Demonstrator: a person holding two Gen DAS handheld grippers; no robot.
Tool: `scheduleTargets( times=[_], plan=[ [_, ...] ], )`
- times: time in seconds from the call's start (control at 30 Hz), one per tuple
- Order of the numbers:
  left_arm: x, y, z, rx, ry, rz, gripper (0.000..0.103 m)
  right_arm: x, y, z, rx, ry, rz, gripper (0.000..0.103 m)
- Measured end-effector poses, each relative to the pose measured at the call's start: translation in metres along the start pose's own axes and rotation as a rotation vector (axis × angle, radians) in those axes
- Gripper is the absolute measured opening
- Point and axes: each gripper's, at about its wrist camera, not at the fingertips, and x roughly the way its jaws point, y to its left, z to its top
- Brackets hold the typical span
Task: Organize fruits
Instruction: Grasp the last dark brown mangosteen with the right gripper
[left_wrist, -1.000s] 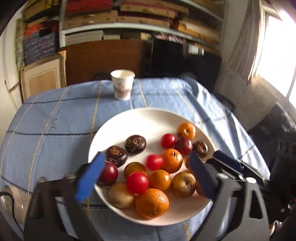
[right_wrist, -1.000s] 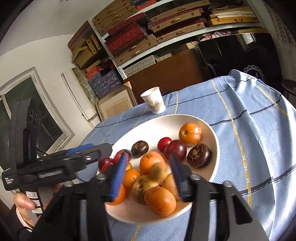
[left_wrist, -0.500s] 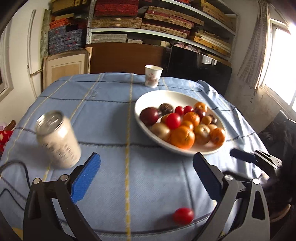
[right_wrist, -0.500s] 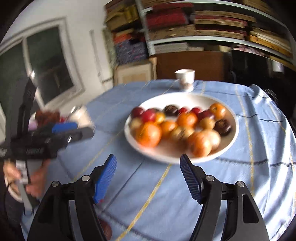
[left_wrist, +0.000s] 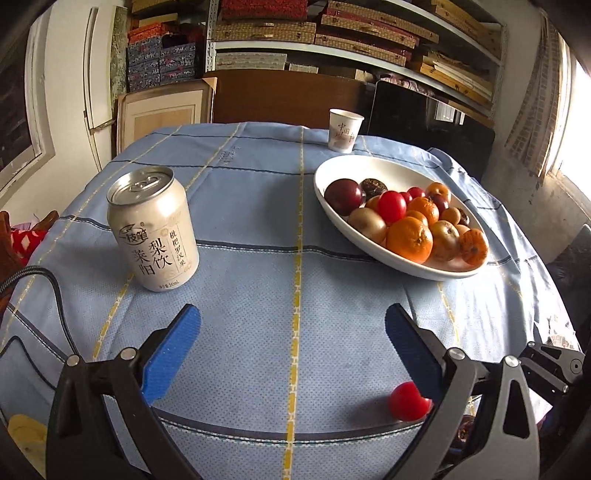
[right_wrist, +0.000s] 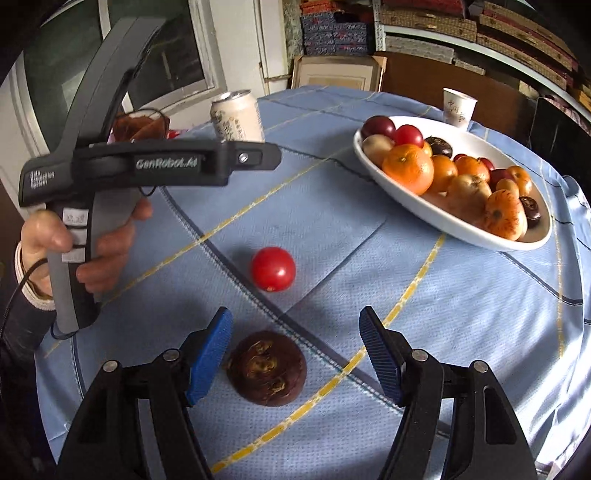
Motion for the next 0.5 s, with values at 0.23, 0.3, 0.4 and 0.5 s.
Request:
scheduleTargets(
  times=[0.23, 0.3, 0.4, 0.5],
  plan=[
    [0.001, -0.006, -0.002, 0.025, 0.002, 0.002, 0.098, -0.003, 0.011, -0.008, -0.022, 0.026, 0.000, 0.069],
    [0.002, -0.007, -0.002, 0.027, 0.003, 0.003, 0.098, -0.003, 0.008, -0.008, -0.020, 0.030, 0.001, 0.066],
    [0.002, -0.007, -0.002, 0.028, 0.005, 0.005, 0.098, -0.003, 0.007, -0.011, -0.012, 0.039, -0.003, 0.063],
    [0.003, -0.009, -0.003, 0.035, 0.005, 0.007, 0.098, -0.006, 0.009, -0.016, -0.016, 0.037, -0.005, 0.063]
  ],
)
